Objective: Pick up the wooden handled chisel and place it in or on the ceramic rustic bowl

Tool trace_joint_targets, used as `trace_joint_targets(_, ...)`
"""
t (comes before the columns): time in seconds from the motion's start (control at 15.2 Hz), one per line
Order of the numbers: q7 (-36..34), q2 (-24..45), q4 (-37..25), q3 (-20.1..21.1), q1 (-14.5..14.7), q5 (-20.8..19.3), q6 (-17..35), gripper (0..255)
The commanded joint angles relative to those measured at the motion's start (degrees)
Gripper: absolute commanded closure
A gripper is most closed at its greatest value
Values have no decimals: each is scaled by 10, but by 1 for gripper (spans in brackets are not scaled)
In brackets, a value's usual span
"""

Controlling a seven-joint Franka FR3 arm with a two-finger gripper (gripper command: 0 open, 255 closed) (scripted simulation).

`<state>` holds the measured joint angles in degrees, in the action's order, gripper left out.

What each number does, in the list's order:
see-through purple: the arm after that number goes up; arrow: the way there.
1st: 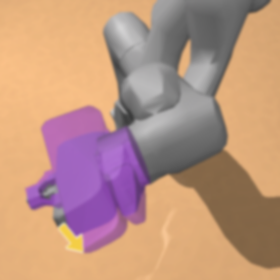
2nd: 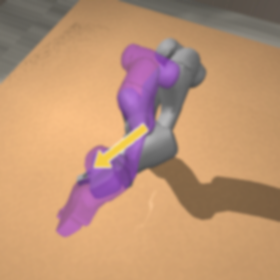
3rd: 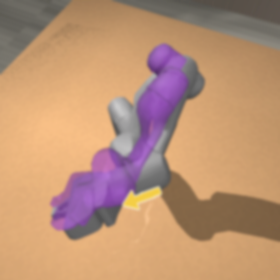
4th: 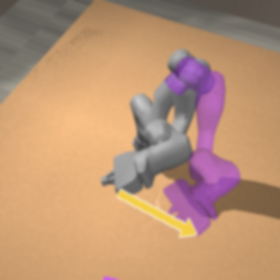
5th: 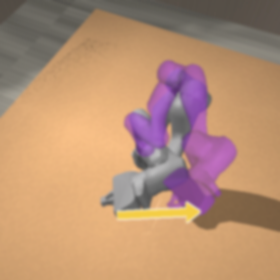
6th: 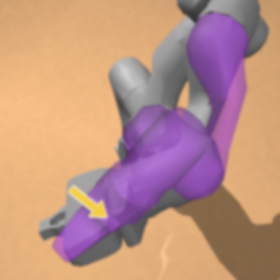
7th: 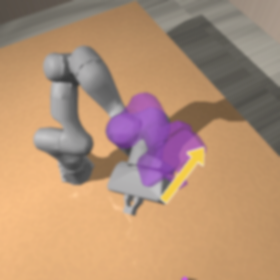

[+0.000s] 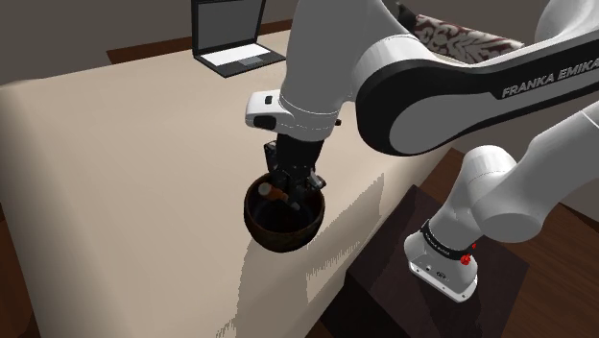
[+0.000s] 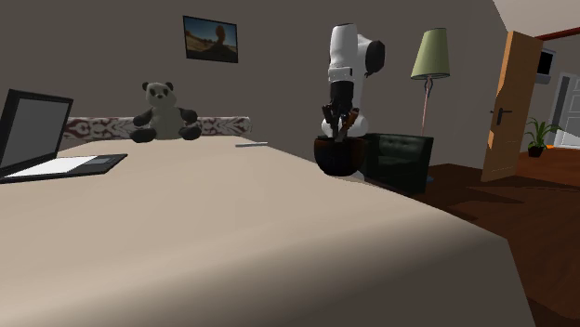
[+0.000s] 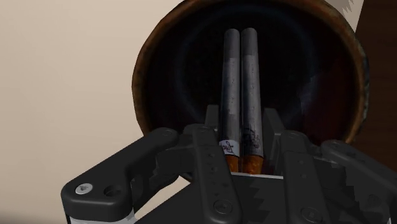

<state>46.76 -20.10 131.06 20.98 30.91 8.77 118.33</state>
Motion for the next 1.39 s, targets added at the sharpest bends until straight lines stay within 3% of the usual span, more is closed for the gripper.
trace_joint_targets(0.0, 0, 0, 1, 0, 0, 0, 0, 255)
trace_joint_targets(0.13, 0, 0, 1, 0, 0, 0, 0, 255)
trace_joint_targets(0.2, 0, 0, 1, 0, 0, 0, 0, 0)
trace_joint_targets(0.53, 0, 0, 1, 0, 0, 0, 0, 0)
trace_joint_targets(0.79, 2, -21, -53, -10, -1, 0, -75, 0)
trace_joint_targets(1.32, 2, -21, -53, -10, -1, 0, -75, 0)
